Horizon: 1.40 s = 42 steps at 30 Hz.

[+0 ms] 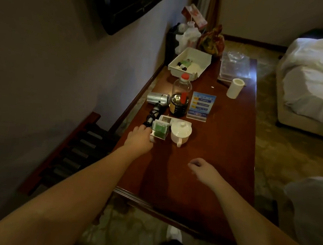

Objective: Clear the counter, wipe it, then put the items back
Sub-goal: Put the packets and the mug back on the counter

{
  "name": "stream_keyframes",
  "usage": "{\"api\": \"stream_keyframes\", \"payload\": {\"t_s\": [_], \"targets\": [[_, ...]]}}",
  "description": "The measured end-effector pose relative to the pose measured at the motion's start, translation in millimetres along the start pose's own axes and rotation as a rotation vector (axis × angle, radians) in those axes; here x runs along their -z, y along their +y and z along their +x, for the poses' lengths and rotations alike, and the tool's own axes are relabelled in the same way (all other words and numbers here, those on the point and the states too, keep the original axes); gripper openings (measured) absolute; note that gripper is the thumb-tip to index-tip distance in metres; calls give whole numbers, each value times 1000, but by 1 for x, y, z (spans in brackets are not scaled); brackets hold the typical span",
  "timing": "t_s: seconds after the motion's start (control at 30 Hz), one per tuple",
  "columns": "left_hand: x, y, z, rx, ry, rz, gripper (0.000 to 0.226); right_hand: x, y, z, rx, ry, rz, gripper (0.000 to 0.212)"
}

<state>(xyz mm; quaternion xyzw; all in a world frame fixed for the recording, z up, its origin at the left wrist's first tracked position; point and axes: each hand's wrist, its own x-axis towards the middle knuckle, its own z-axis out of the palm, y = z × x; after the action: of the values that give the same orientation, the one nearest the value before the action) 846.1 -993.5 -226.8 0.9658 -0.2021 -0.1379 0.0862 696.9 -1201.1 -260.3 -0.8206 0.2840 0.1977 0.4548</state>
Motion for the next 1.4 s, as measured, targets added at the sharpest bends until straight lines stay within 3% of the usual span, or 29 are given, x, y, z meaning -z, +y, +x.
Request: {"api": "stream_keyframes", "payload": {"t_s": [0.13,0.5,0.63,0.93,1.1,1.4], "targets": [[0,12,39,7,7,77,61,5,-9,39,-47,-56,182,38],[-15,25,117,-18,-180,203,83,12,-21,97,-108,-288,469,39],[-22,27,126,-37,-227,254,83,15,-19,106,-106,-332,466,36],[-36,25,117,-21,-213,273,57,13,-18,109,-101,-400,471,39],[-45,26,93,56,-189,133,51,9,-21,107,-133,-385,516,36],[-65,24,33,203,-168,-101,60,8,-5,95,-64,-270,422,36]]}}
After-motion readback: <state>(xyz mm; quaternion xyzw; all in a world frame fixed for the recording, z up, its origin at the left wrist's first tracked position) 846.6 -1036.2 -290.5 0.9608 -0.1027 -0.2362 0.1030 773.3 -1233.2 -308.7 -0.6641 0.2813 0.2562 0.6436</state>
